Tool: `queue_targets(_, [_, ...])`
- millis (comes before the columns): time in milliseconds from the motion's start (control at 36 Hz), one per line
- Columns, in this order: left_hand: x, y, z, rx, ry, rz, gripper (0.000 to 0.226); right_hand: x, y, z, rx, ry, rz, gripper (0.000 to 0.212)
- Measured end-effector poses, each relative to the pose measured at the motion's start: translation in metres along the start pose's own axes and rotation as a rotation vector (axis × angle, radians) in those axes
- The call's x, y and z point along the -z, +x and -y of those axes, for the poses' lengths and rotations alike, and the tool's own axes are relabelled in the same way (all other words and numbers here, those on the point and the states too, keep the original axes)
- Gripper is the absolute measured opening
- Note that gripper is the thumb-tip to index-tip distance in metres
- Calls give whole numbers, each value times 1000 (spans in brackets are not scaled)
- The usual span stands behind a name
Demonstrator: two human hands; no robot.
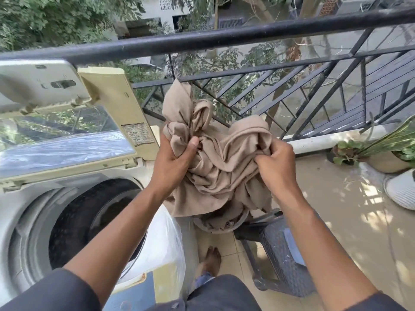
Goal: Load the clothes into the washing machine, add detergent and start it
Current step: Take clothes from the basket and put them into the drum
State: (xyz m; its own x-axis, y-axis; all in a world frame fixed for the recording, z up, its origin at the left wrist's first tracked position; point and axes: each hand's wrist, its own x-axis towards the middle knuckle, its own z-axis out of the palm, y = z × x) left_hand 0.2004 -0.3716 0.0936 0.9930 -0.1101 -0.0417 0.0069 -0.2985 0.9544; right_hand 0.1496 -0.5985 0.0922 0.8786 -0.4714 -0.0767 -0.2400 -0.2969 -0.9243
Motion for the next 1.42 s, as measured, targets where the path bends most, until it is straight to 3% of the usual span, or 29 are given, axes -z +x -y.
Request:
queue_targets(56, [-1, -5, -7, -50, 3, 128, 78, -1, -1, 13, 42, 57, 23, 38])
queue_targets(167, [-8, -8, -11, -63, 34, 348, 150, -10, -6, 37, 105, 167, 96, 36])
queue_targets(222, [-16, -8, -12, -135, 87, 350, 156, -19, -11, 45, 156, 157, 170, 30])
queue_targets(250, [-21, -7, -13, -203, 128, 313, 152, -24, -14, 47, 194, 108, 201, 26])
queue_targets(306, [-26, -6, -15, -290, 186, 182, 121, -32, -17, 47, 259, -15, 247, 23])
queue_targets(444, [-17, -7, -13, -198, 212, 17, 81, -25, -19, 48, 258, 109, 406, 20])
queue_targets(528, [-8, -2, -7, -190, 149, -6, 67, -17, -17, 38, 193, 239, 258, 16])
queue_targets(639, [5, 4, 1, -195, 99, -4, 63, -13, -5, -19, 16, 61, 84, 17])
queue_targets(722, [12, 2, -8, -225, 49, 13, 56, -10, 2, -71, -152, -288, 244, 44])
queue_targets(806, [20, 1, -24, -247, -2, 41, 56, -14, 3, -114, -327, -378, 475, 66])
queue_targets(917, [30, 2, -48, -264, -38, 78, 55, -32, 10, -166, -338, -439, 478, 53])
queue_targets(1000, [34, 1, -64, -312, -56, 72, 49, -42, 5, -164, -334, -595, 519, 25])
queue_targets(1056, [36, 2, -71, -343, -65, 47, 46, -49, 3, -156, -284, -639, 526, 41])
queue_targets(1139, [38, 6, -72, -335, -73, 23, 48, -55, 3, -146, -282, -520, 489, 39])
queue_targets(1250, [39, 10, -57, -289, -51, 26, 48, -53, 9, -151, -348, -340, 266, 19])
queue_targets(1417, [40, 10, -33, -212, 59, 106, 67, -34, 24, -132, -457, 71, 121, 16])
